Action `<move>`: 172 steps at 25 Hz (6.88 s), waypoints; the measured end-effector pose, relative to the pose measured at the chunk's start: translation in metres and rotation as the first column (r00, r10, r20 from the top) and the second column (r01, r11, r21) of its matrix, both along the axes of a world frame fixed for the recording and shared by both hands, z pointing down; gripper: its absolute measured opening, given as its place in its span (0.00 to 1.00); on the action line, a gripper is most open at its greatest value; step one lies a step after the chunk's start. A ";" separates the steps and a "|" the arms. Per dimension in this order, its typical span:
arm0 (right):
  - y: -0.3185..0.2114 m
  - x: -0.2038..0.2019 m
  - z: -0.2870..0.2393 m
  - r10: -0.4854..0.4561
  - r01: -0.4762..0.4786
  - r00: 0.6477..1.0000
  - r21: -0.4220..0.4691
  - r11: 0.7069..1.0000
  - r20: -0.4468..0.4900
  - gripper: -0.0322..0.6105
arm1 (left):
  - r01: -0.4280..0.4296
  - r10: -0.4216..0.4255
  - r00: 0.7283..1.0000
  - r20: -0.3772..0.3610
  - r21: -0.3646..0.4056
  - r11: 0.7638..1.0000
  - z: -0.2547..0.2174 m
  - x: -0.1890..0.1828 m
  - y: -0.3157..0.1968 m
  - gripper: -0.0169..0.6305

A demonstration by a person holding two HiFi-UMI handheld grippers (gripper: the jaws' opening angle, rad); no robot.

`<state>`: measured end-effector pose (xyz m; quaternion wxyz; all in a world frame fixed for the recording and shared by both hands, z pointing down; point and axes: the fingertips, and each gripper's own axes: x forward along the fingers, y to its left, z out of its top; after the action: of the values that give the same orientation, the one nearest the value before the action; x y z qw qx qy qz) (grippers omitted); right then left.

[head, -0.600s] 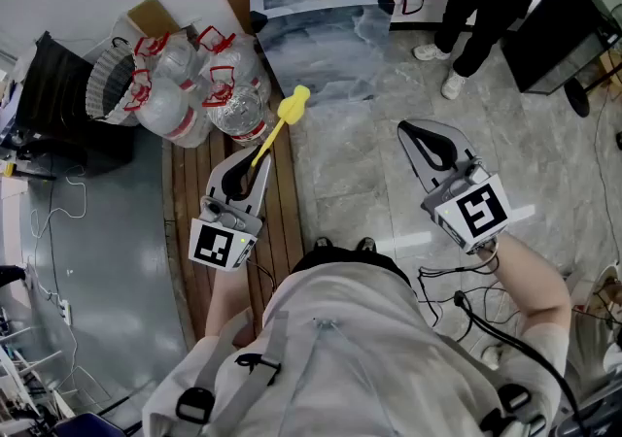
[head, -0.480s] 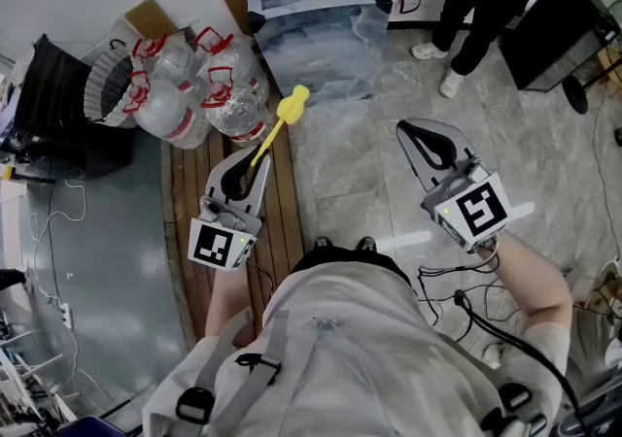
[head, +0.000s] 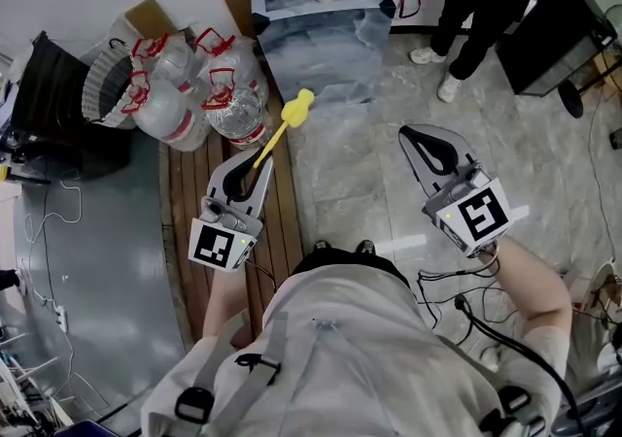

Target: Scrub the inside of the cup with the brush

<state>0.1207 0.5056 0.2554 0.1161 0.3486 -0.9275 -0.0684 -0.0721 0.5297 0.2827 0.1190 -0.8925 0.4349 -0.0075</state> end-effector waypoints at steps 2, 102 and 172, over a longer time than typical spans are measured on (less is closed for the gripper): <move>-0.002 -0.001 0.000 0.004 -0.004 1.000 0.003 1.000 0.004 0.08 | 0.002 -0.002 1.000 0.000 -0.004 1.000 0.002 -0.003 0.000 0.09; -0.471 -0.048 0.051 -0.008 0.003 1.000 -0.170 0.985 -0.025 0.31 | 0.064 -0.065 0.998 -0.009 -0.096 0.993 0.037 -0.071 -0.454 0.09; -0.769 -0.061 0.234 -0.466 0.316 0.825 -0.422 0.850 -0.320 0.52 | 0.127 -0.097 0.990 0.099 -0.363 0.923 0.132 -0.022 -0.745 0.09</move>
<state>0.0598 -0.2638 0.4895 0.3515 0.0988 -0.9310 0.0037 -0.0945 -0.2156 0.4146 -0.0341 -0.8716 0.4711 -0.1312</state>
